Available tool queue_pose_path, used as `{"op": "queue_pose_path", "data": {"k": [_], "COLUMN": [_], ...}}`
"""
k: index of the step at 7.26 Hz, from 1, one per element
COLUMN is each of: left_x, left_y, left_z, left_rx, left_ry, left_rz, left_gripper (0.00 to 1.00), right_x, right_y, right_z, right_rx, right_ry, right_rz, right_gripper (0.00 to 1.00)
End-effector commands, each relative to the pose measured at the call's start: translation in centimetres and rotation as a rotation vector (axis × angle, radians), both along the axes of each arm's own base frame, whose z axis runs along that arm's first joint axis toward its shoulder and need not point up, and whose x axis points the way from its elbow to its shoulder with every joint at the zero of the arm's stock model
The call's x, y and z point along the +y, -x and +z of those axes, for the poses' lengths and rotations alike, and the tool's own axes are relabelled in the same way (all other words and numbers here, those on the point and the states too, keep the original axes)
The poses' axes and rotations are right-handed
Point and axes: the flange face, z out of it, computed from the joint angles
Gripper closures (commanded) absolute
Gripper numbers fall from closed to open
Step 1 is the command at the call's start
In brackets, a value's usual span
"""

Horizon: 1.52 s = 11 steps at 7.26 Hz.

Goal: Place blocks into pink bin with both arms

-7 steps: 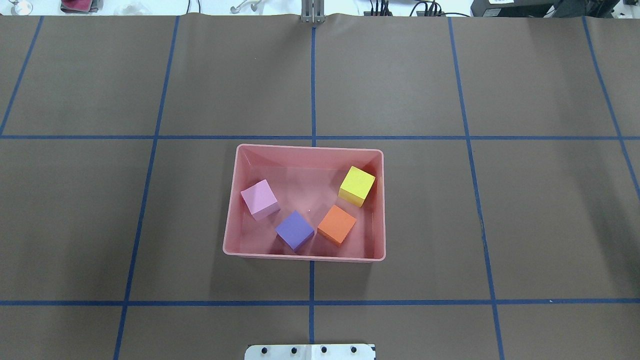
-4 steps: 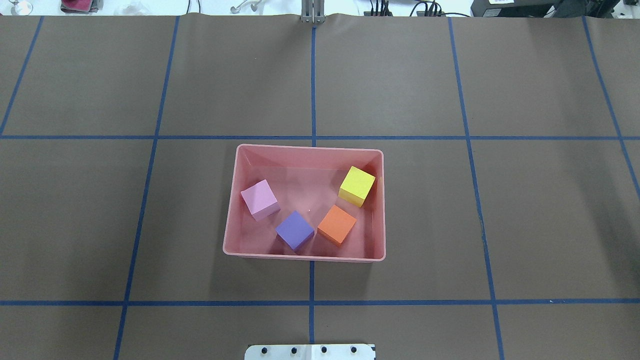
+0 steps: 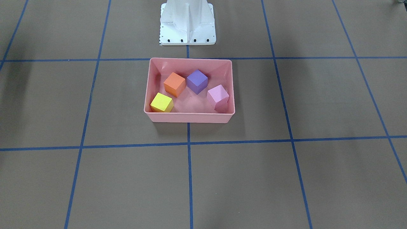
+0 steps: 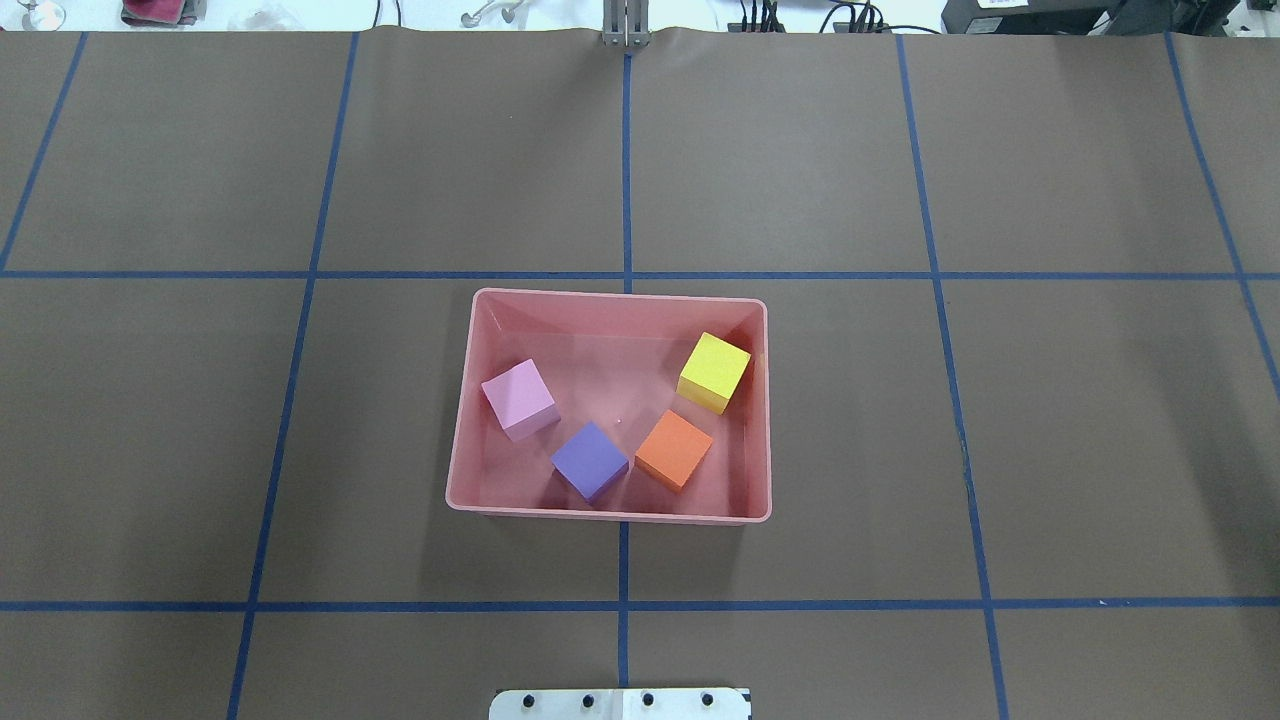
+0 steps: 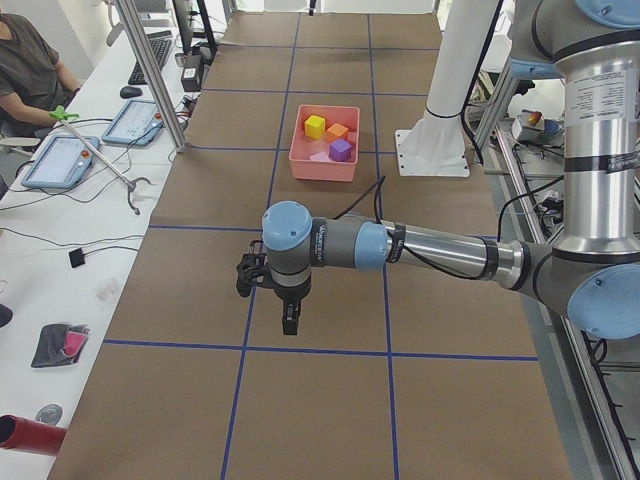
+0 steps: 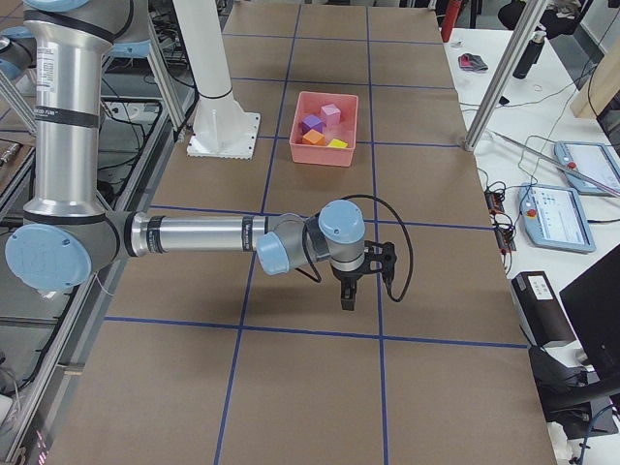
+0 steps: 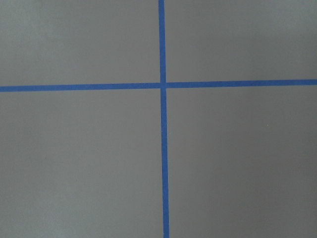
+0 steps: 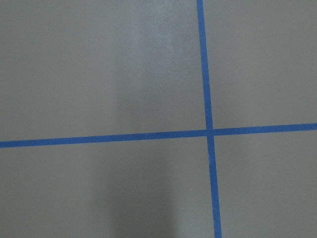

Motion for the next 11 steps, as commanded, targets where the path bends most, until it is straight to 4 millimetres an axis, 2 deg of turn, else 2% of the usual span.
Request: {"op": "queue_pose_path", "data": {"k": [1,5,7,11], "left_x": [0.1,0.0,0.0,0.1], "left_y": [0.1,0.0,0.0,0.0], "left_z": [-0.4,-0.2,-0.5,0.2], "left_rx": [-0.002,0.001,0.001,0.001], "left_ry": [-0.008,-0.006,-0.01,0.003], "left_rz": [0.0,-0.001,-0.001,0.0], "left_gripper": [0.0,0.0,0.0,0.0], "right_x": [0.6,-0.3,-0.6,-0.1], "right_y": [0.0,-0.1,0.6,2.1], "right_z": [0.1,-0.9,-0.5,0.8], "right_rx": [-0.007,0.011,0.053,0.06], "right_ry": [0.006,-0.031,-0.071,-0.021], "right_rz": [-0.002,-0.007,-0.06,-0.104], "right_gripper": [0.0,0.0,0.0,0.0]}}
